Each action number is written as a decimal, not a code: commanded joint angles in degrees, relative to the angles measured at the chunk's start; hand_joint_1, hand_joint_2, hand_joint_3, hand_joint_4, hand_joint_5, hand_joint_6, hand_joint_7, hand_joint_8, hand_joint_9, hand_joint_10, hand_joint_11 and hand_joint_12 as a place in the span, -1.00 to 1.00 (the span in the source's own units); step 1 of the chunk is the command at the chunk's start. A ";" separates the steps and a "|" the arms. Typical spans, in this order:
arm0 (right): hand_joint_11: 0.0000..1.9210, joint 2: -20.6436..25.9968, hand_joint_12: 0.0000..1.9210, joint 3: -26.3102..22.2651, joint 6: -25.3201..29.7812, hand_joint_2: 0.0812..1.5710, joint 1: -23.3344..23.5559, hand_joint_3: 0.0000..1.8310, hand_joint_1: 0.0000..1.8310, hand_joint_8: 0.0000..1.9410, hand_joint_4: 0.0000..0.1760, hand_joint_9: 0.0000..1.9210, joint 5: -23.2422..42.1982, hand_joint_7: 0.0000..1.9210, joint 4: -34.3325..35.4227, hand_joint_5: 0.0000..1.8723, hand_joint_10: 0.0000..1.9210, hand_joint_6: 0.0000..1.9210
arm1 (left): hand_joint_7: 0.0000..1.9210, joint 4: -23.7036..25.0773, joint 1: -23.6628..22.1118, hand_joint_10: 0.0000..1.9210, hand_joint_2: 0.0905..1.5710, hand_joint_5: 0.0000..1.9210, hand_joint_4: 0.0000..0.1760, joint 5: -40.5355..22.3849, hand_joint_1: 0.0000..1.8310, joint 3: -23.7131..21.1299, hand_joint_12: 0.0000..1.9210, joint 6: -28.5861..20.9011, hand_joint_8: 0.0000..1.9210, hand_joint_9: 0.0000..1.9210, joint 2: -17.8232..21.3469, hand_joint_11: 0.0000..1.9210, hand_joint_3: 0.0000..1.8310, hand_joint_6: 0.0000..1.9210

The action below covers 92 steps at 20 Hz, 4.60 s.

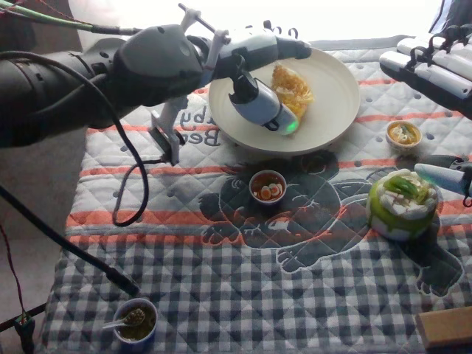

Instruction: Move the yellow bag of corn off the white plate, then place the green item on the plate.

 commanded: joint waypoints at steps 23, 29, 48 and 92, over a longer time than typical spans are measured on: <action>-1.00 -0.02 -0.09 0.09 1.49 0.63 -0.23 -1.00 -0.38 -1.00 -1.00 -0.95 7.08 -1.00 0.32 -1.00 -0.99 -1.00 | -0.39 42.13 3.21 1.00 0.60 -0.16 -1.00 -22.90 0.28 -32.52 1.00 -31.03 0.79 -0.47 26.20 -0.36 -1.00 0.27; -1.00 0.12 -0.15 -0.10 1.83 0.65 -0.82 -1.00 -0.40 -1.00 -1.00 -0.96 7.63 -0.99 0.76 -1.00 -0.99 -1.00 | -0.89 43.30 2.77 0.90 0.59 -0.80 -0.75 -23.97 0.46 -32.24 1.00 -32.43 0.61 -0.87 26.21 -0.87 -1.00 0.45; -1.00 -0.13 -0.07 0.29 1.83 0.64 -1.24 -1.00 -0.39 -1.00 -1.00 -0.95 7.63 -0.99 0.75 -1.00 -1.00 -1.00 | -1.00 26.26 -0.49 -1.00 0.15 -0.90 -0.86 -9.22 0.18 -8.15 -0.98 -29.05 -1.00 -1.00 7.56 -0.97 -1.00 -0.96; -1.00 -0.13 -0.46 0.09 3.32 0.66 -2.22 -1.00 -0.41 -1.00 -1.00 -0.94 7.64 -0.97 1.29 -1.00 -0.99 -1.00 | -0.81 44.54 23.91 0.40 0.53 -0.84 -1.00 -40.85 0.21 -38.29 0.86 -60.21 0.12 -0.90 36.27 -0.98 -1.00 0.12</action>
